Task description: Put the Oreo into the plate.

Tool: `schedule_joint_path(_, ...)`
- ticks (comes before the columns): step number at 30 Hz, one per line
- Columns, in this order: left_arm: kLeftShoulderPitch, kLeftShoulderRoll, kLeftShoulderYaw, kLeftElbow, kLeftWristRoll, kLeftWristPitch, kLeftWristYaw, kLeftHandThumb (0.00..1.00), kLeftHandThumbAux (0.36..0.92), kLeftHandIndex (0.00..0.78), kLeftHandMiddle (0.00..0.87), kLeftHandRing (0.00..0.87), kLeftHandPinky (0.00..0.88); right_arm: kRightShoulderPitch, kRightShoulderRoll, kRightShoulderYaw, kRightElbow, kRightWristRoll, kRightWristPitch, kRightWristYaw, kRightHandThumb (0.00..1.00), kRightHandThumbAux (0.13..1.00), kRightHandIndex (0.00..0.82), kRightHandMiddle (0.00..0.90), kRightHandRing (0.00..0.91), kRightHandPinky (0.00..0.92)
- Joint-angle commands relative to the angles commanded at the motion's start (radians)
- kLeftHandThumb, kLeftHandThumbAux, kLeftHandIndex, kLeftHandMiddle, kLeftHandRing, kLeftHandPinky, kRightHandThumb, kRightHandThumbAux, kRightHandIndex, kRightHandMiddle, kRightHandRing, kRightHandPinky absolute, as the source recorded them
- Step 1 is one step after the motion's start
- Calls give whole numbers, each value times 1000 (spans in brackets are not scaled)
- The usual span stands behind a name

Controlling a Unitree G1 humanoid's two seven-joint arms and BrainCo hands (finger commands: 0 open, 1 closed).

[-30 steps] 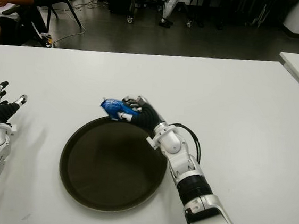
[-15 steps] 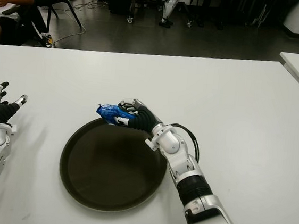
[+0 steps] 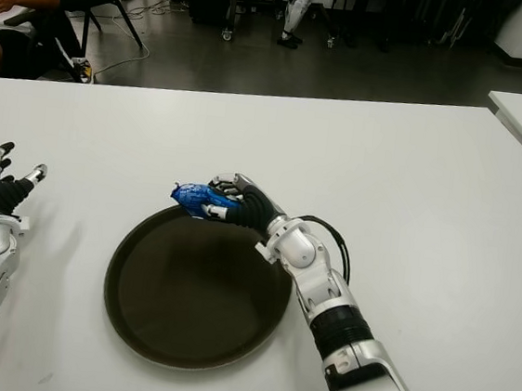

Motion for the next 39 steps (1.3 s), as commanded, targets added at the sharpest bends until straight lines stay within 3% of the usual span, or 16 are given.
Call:
schedule_joint_path(6, 0, -3, 2, -2, 3, 7, 16, 0, 671, 2, 0, 0, 0, -3, -16, 9, -8, -17, 9, 12, 711, 714, 441, 800, 806, 795)
schedule_joint_path(10, -1, -3, 3, 1, 2, 6, 16, 0, 676, 0, 0, 0, 0, -4, -28, 14, -23, -18, 30, 45, 702, 724, 426, 551, 556, 519)
schedule_joint_path(11, -1, -3, 3, 2, 1, 6, 16, 0, 679, 0, 0, 0, 0, -5, -30, 15, -25, -15, 34, 54, 695, 729, 418, 464, 461, 412)
schedule_joint_path(12, -1, -2, 3, 2, 0, 6, 13, 0, 680, 0, 0, 0, 0, -9, -35, 16, -21, 4, 33, 93, 692, 731, 415, 433, 427, 374)
schedule_joint_path(13, -2, -2, 3, 2, -1, 5, 11, 0, 687, 0, 0, 0, 0, -12, -39, 16, -19, 17, 32, 121, 458, 781, 321, 329, 318, 267)
schedule_joint_path(14, -2, -2, 3, 2, -1, 5, 10, 0, 691, 0, 0, 0, 0, -22, -41, 14, -3, 42, 26, 169, 293, 818, 259, 262, 247, 199)
schedule_joint_path(15, -2, -2, 3, 2, -1, 4, 9, 0, 695, 0, 0, 0, 0, -29, -42, 12, 8, 59, 22, 202, 187, 824, 206, 201, 188, 146)
schedule_joint_path(17, -1, -1, 2, 0, -1, 3, 7, 0, 700, 0, 0, 0, 0, -50, -43, 8, 44, 94, 10, 278, 96, 809, 148, 136, 124, 91)
schedule_joint_path(20, 1, 1, 0, -1, 1, 3, 3, 0, 704, 0, 0, 0, 0, -81, -40, -11, 112, 163, -5, 403, 31, 760, 85, 66, 52, 32)
schedule_joint_path(25, -2, 5, 3, 10, -4, 11, -5, 0, 696, 0, 0, 0, 0, -101, -25, -39, 223, 218, -60, 505, 5, 675, 49, 28, 9, 5)
schedule_joint_path(31, -9, 1, 23, 24, -30, 4, -33, 0, 694, 0, 0, 0, 0, -146, -30, -30, 333, 178, -175, 526, 0, 553, 31, 16, 0, 0)
schedule_joint_path(39, 0, 7, 7, 12, -17, -22, -39, 0, 711, 0, 0, 0, 0, -171, -34, -34, 392, 164, -238, 541, 0, 536, 32, 23, 0, 1)
